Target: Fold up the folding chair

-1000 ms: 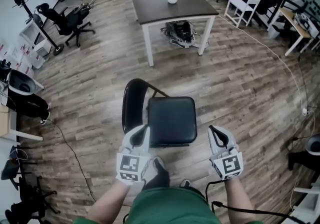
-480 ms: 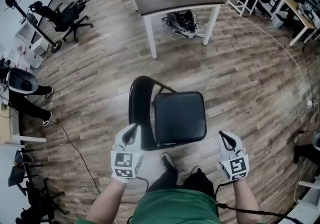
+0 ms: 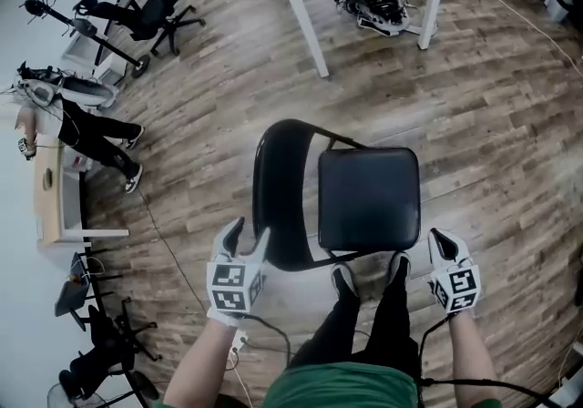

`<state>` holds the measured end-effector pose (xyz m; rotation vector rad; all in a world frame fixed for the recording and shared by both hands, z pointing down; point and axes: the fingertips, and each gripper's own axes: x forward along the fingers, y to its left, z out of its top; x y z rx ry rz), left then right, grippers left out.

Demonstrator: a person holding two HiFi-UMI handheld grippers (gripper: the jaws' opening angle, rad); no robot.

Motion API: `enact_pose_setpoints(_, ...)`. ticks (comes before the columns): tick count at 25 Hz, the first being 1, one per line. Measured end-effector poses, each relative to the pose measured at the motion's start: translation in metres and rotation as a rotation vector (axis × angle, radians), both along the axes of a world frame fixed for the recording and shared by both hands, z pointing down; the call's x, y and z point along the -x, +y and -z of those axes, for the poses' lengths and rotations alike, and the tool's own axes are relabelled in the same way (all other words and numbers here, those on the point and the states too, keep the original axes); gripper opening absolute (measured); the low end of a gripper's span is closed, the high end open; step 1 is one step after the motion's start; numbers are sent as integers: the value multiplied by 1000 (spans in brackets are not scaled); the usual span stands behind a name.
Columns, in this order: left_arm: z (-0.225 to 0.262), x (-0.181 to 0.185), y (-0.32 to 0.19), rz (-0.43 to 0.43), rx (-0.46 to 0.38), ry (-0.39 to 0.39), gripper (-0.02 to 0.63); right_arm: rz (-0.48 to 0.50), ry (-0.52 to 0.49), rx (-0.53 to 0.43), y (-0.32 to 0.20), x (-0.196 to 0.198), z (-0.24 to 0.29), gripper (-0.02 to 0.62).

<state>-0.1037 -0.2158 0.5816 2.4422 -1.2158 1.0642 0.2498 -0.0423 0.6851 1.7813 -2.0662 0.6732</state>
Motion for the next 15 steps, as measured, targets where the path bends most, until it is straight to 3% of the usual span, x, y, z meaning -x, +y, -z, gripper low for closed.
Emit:
enact_pose_setpoints(5,-42,19,-3,188,134,-18,252,-10,-130,76,-11,-27,-68,3)
enact_pose_setpoints(11,-73,26,-9,222,217,-92,304,-13,-222,225,-3,-58,-156,5)
enact_pose_setpoints(15,-88,26,-17,220,227,-120,316,-8,-429,328,8,-64,-219,130)
